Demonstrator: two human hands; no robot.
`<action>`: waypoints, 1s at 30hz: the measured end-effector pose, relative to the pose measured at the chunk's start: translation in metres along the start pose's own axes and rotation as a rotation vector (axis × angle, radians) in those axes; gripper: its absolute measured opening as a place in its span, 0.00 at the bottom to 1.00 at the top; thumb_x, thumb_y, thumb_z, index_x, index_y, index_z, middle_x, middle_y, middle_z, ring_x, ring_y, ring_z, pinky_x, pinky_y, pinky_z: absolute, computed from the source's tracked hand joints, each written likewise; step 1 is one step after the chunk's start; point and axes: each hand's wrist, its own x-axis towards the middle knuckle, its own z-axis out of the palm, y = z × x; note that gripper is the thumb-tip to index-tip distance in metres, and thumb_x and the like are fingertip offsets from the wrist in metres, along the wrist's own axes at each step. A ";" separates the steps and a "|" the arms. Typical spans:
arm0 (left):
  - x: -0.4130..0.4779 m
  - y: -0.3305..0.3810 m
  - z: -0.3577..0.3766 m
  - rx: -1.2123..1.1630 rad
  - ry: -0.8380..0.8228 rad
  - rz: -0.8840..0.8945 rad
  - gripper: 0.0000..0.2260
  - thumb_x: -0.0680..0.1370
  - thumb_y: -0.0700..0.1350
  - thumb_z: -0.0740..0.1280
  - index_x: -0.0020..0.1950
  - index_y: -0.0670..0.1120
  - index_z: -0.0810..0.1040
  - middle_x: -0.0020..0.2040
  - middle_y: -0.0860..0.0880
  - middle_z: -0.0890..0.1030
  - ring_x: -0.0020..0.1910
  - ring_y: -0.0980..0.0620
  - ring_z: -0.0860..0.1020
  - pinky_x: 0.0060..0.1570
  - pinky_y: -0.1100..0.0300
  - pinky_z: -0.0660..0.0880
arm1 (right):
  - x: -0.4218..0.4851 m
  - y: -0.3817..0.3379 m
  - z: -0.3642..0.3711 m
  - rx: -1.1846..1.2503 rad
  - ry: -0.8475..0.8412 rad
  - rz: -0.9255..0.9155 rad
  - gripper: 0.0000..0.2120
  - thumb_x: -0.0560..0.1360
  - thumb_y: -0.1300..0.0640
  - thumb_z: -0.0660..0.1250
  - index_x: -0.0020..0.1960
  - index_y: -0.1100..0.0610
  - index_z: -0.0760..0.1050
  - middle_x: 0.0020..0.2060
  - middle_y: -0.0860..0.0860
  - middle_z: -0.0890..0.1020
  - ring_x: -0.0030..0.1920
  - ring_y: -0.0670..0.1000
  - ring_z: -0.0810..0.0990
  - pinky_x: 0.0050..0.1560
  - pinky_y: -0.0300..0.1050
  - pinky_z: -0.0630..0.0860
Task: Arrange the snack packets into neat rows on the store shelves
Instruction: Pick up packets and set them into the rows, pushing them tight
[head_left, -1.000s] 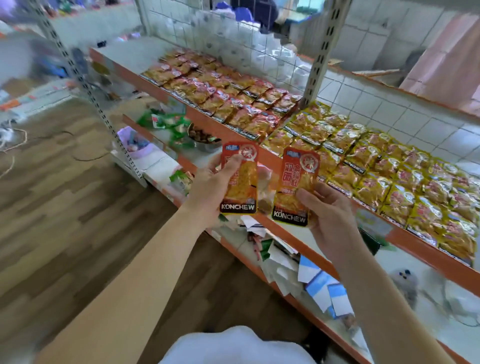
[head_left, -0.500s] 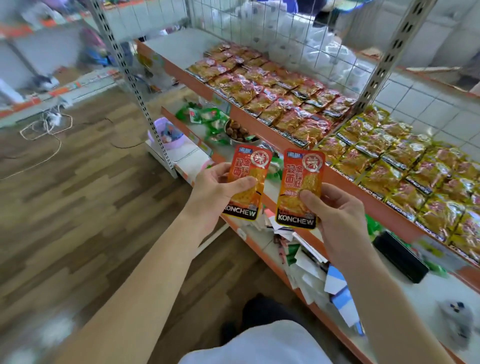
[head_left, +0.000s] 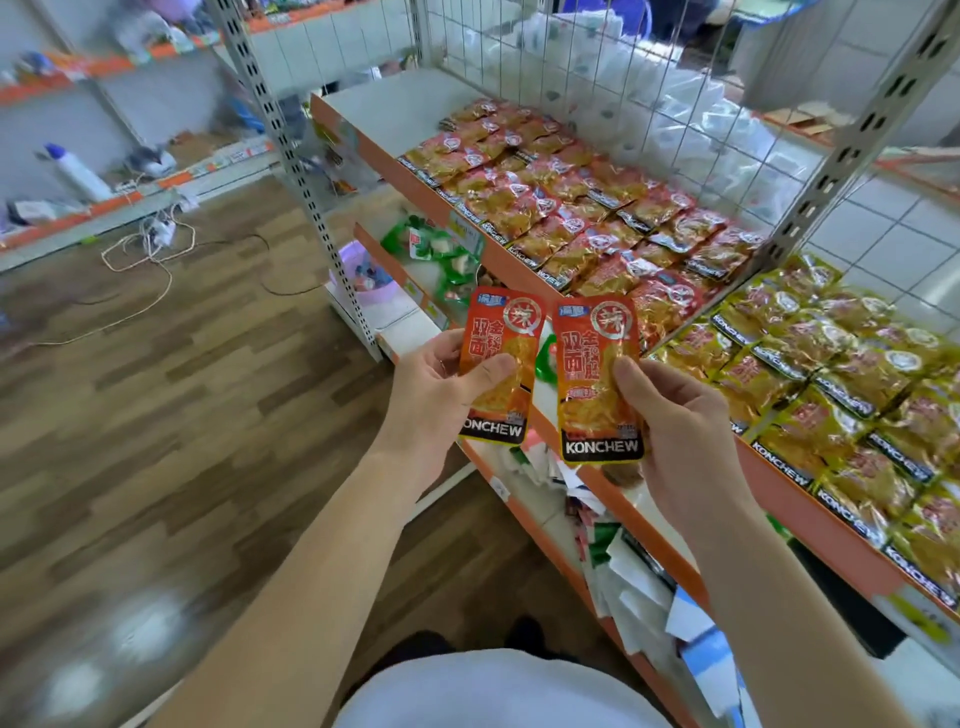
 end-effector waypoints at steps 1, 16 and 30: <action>0.001 -0.002 0.001 -0.009 0.001 0.000 0.14 0.73 0.40 0.75 0.57 0.43 0.81 0.51 0.45 0.86 0.50 0.44 0.85 0.48 0.55 0.82 | 0.003 0.001 -0.001 0.008 -0.004 0.003 0.09 0.69 0.53 0.71 0.44 0.58 0.84 0.44 0.57 0.86 0.42 0.55 0.85 0.45 0.50 0.83; 0.072 0.011 -0.042 -0.053 -0.005 -0.050 0.08 0.76 0.41 0.73 0.55 0.44 0.82 0.50 0.45 0.86 0.50 0.44 0.85 0.51 0.51 0.82 | 0.056 0.012 0.059 -0.102 0.015 -0.056 0.11 0.78 0.63 0.67 0.42 0.55 0.85 0.43 0.51 0.87 0.43 0.48 0.85 0.42 0.36 0.80; 0.195 0.077 -0.166 0.005 -0.096 -0.007 0.06 0.76 0.40 0.74 0.52 0.46 0.84 0.47 0.47 0.87 0.46 0.46 0.85 0.49 0.52 0.81 | 0.124 0.035 0.210 -0.108 0.247 -0.124 0.03 0.74 0.61 0.72 0.44 0.56 0.85 0.45 0.54 0.87 0.46 0.54 0.86 0.52 0.50 0.80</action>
